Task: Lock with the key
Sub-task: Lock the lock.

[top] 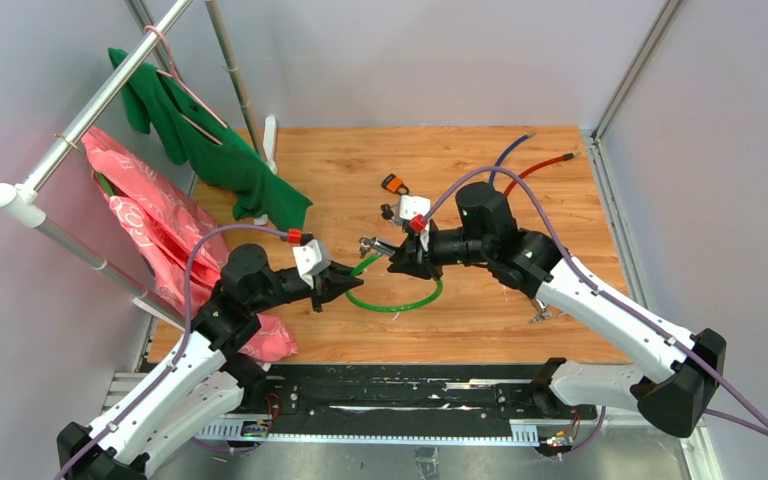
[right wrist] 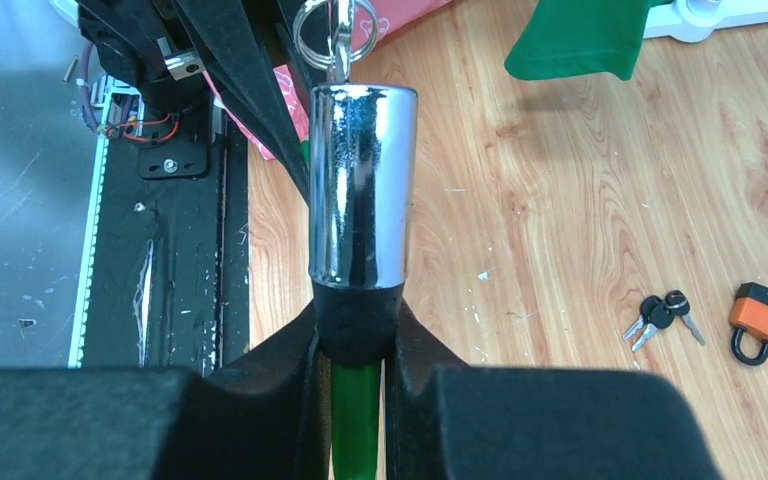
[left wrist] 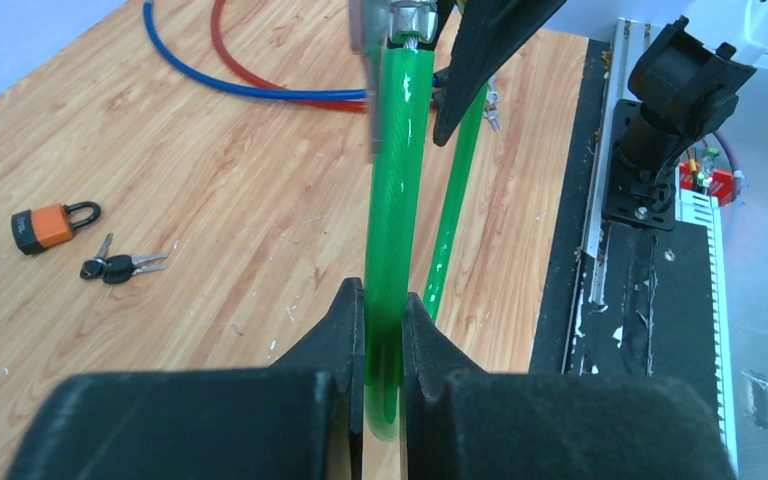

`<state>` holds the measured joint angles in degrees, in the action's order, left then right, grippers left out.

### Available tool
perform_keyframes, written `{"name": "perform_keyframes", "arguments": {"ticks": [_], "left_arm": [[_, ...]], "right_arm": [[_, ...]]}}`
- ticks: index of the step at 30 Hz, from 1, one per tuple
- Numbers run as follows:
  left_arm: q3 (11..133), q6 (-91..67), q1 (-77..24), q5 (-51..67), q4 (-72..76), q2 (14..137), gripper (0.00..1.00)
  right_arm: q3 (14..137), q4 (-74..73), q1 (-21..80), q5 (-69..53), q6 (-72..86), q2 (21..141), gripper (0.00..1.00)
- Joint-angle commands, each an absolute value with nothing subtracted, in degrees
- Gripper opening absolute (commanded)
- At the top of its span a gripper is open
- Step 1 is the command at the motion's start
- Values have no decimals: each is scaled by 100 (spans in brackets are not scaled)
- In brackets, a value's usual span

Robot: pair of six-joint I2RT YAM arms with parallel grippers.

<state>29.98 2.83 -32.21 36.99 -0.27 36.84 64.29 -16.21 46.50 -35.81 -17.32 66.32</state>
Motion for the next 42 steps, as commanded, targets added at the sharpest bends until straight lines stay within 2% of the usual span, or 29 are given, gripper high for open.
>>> {"name": "perform_keyframes", "arguments": {"ticks": [1, 8, 17, 30, 31, 32, 33, 34, 37, 42], "left_arm": [[2796, 558, -3217, 3423, -514, 3623, 0], [2735, 617, -3216, 3349, -642, 3634, 0], [2645, 406, -3215, 3403, -498, 3601, 0], [2659, 294, -3210, 3484, -361, 3590, 0], [2677, 280, -3210, 3488, -354, 3582, 18], [2710, 266, -3216, 3478, -356, 3559, 42], [2773, 279, -3213, 3461, -363, 3540, 60], [2854, 323, -3214, 3408, -417, 3511, 71], [3231, 672, -3217, 3154, -982, 3480, 80], [4117, 1896, -3170, 3428, -2386, 3561, 81]], "right_arm": [[6444, -1171, 4350, -3581, -1465, 6188, 0], [6338, -883, 4206, -3542, -1200, 6074, 0], [5870, 592, 3934, -3552, -121, 5750, 0], [5810, 616, 3931, -3675, -136, 5913, 0], [5810, 574, 3933, -3681, -191, 5926, 0], [5810, 483, 3933, -3687, -277, 5950, 0], [5810, 373, 3931, -3714, -410, 5977, 0], [5815, 230, 3935, -3769, -621, 6003, 0], [5885, -427, 3936, -4198, -1229, 6089, 0], [5957, -1591, 4018, -4757, -2450, 6189, 0]]}}
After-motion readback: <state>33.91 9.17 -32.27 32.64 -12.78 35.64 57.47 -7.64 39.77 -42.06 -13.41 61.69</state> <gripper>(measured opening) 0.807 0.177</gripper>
